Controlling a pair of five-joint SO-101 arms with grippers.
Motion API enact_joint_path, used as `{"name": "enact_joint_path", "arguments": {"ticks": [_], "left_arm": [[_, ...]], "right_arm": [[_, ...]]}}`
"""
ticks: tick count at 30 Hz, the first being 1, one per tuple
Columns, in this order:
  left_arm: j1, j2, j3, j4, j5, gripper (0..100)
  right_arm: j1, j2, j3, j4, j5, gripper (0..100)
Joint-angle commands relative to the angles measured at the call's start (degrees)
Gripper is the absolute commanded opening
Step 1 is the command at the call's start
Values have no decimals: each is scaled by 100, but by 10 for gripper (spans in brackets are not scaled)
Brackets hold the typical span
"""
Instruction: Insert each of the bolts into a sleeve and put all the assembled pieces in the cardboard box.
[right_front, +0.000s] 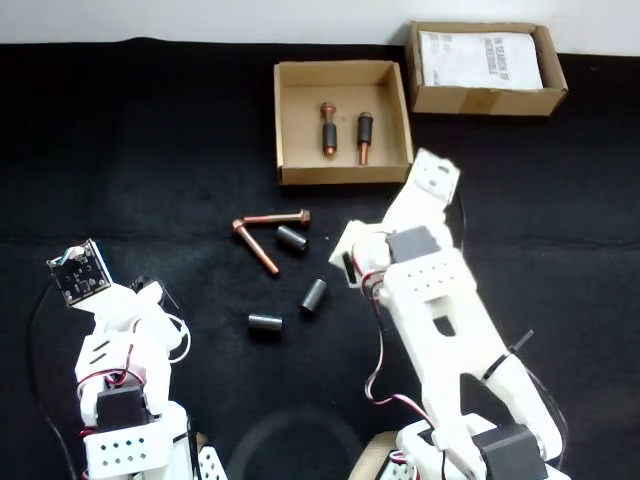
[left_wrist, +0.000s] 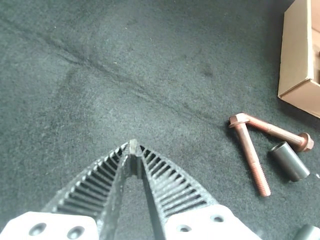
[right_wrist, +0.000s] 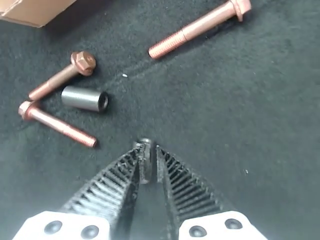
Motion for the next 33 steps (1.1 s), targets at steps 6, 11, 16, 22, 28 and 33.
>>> {"name": "enact_joint_path", "arguments": {"ticks": [6,11,16,22,28,33], "left_arm": [[-75,-171,110,18,26,11],[-75,-171,110,18,26,11],[-75,-171,110,18,26,12],[-75,-171,110,18,26,12],[-75,-171,110,18,26,12],[-75,-171,110,18,26,12]], "right_arm": [[-567,-207,1235,-1912,-440,12],[-1138,-207,1262,-1974,-440,18],[-1552,-207,1288,-1956,-440,125],[-1552,-233,1323,-1938,-422,178],[-1569,-198,1270,-1736,-413,178],[-1569,-189,1270,-1745,-413,178]]}}
